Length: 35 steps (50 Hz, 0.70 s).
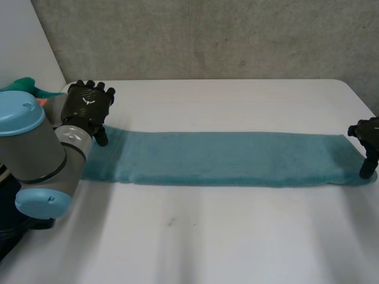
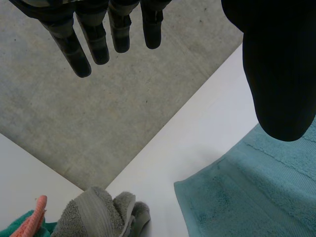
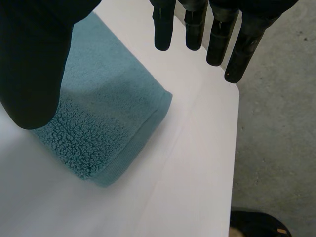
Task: Fold the laundry.
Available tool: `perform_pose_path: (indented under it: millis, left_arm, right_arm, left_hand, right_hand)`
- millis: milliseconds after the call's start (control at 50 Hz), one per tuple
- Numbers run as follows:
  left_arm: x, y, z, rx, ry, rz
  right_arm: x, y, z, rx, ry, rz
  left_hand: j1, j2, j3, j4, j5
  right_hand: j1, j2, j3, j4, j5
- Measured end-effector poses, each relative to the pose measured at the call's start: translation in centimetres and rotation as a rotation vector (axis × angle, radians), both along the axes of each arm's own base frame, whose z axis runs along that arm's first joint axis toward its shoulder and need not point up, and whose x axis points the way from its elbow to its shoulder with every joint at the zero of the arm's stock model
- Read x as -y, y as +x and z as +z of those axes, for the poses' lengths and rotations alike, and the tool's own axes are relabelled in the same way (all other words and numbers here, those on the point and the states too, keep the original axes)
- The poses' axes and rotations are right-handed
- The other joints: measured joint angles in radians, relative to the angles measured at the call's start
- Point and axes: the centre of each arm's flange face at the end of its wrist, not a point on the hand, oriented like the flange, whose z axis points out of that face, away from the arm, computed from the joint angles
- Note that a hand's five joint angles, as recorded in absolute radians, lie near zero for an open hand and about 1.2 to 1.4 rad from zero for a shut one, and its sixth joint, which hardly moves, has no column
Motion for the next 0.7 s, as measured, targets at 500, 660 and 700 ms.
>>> perform_pose_path:
  millis: [500,660,700]
  left_arm:
    - [0.1,0.5,-0.3,0.002,0.01,0.014]
    - [0.1,0.5,-0.2,0.002,0.009,0.014]
    - [0.1,0.5,-0.2,0.002,0.009,0.013]
  right_arm:
    - [2.8,-0.9,-4.9,0.007,-0.01,0.021]
    - [3.2,-1.0,-5.9,0.011,0.011,0.021]
    - [3.2,-1.1,-6.1,0.011,0.014,0.018]
  left_hand:
    - [0.0,0.0,0.0,0.0,0.0]
    - [0.0,0.0,0.0,0.0,0.0]
    - [0.0,0.0,0.0,0.0,0.0]
  right_hand:
    - [0.149,0.174,0.2,0.111,0.167]
    - [0.194,0.224,0.25,0.159,0.211]
    - [0.203,0.237,0.26,0.168,0.22]
